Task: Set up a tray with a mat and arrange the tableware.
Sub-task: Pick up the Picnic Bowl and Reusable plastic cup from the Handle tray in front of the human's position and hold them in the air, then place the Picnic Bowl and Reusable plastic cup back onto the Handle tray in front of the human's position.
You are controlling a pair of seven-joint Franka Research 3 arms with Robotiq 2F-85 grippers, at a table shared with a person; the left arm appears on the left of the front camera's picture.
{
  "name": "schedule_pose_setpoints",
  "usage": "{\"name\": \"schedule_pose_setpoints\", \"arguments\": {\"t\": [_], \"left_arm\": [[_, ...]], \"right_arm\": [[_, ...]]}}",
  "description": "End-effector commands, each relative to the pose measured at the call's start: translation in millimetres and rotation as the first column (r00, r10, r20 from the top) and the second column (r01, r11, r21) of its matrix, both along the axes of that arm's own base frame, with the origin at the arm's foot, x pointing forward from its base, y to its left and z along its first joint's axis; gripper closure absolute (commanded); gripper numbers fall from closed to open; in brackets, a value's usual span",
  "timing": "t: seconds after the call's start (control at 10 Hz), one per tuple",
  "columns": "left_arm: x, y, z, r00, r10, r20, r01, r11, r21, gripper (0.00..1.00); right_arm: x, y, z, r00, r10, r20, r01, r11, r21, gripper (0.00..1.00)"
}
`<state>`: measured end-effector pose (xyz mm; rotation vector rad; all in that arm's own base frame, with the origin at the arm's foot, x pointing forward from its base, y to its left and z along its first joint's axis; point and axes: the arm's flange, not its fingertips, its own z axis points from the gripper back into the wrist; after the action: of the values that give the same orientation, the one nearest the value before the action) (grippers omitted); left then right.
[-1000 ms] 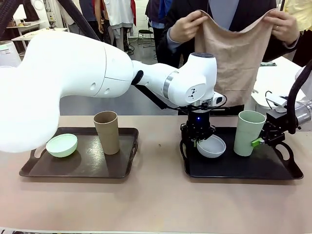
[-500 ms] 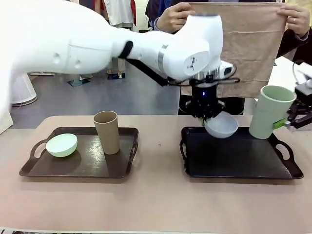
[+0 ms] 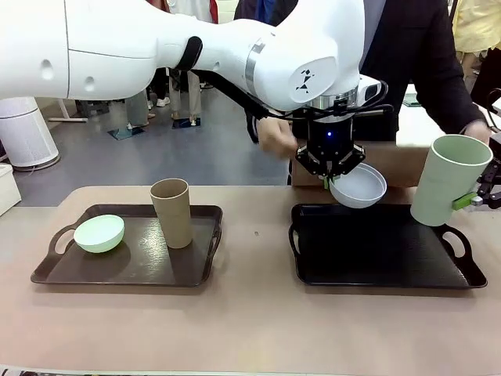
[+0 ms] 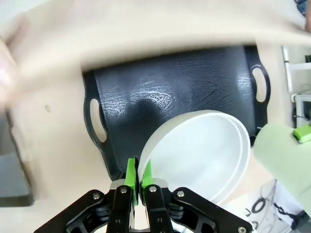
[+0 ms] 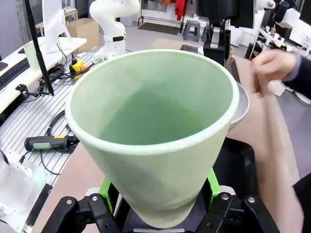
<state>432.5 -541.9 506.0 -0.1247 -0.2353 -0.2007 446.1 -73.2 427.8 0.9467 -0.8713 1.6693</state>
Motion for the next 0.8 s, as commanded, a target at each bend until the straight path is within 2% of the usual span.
{"name": "schedule_pose_setpoints", "arguments": {"t": [0.0,0.7], "left_arm": [[3.1,-0.2,1.7,1.0,-0.013,0.001,0.013,1.0,-0.001,1.0],[3.1,-0.2,1.7,1.0,-0.013,0.001,0.013,1.0,-0.001,1.0]], "right_arm": [[4.1,1.8,3.0,1.0,0.001,0.005,-0.001,1.0,0.014,1.0],[4.1,1.8,3.0,1.0,0.001,0.005,-0.001,1.0,0.014,1.0]]}}
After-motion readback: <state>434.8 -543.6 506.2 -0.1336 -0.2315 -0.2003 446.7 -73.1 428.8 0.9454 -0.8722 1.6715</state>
